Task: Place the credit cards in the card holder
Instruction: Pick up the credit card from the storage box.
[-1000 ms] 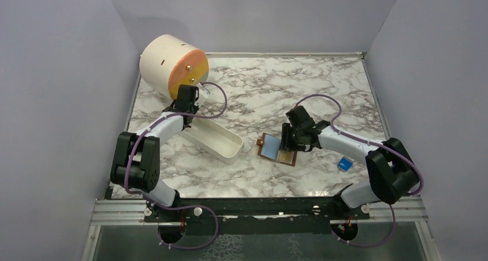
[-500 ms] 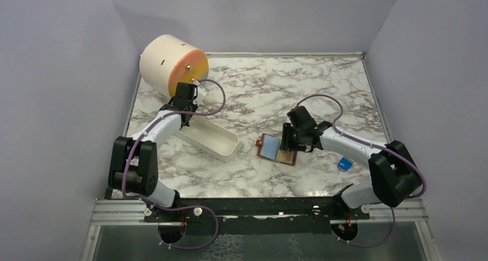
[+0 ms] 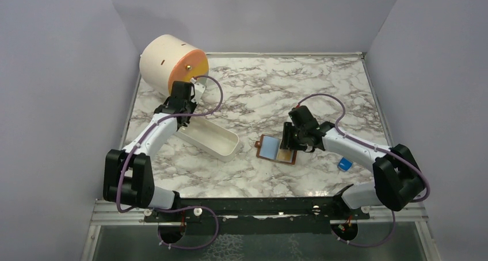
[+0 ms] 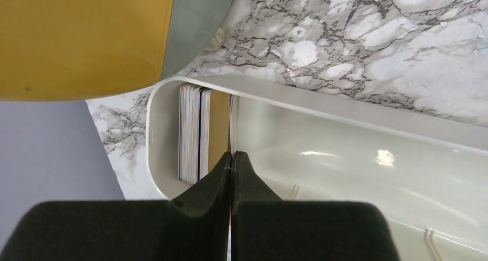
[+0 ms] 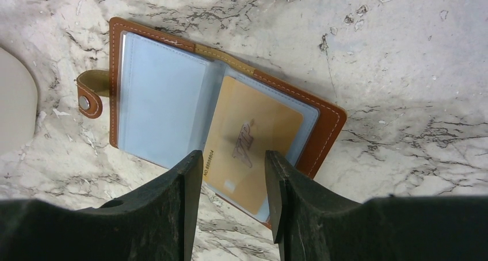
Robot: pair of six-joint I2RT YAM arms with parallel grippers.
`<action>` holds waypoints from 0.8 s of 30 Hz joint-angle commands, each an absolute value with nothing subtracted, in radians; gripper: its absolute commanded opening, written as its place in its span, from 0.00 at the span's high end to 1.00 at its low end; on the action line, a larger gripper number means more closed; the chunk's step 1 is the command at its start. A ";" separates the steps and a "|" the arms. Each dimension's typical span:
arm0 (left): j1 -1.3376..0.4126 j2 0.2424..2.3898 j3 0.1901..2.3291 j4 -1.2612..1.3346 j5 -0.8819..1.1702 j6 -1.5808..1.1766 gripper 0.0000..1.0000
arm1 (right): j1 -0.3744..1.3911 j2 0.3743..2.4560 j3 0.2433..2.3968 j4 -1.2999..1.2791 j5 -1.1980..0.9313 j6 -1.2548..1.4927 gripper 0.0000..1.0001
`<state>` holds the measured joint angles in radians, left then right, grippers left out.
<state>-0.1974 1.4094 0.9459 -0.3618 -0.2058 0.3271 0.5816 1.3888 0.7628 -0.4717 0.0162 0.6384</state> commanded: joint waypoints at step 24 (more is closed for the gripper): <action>-0.198 1.313 1.142 -0.574 0.202 -0.164 1.00 | 0.587 1.246 0.797 -0.498 -0.047 0.647 0.60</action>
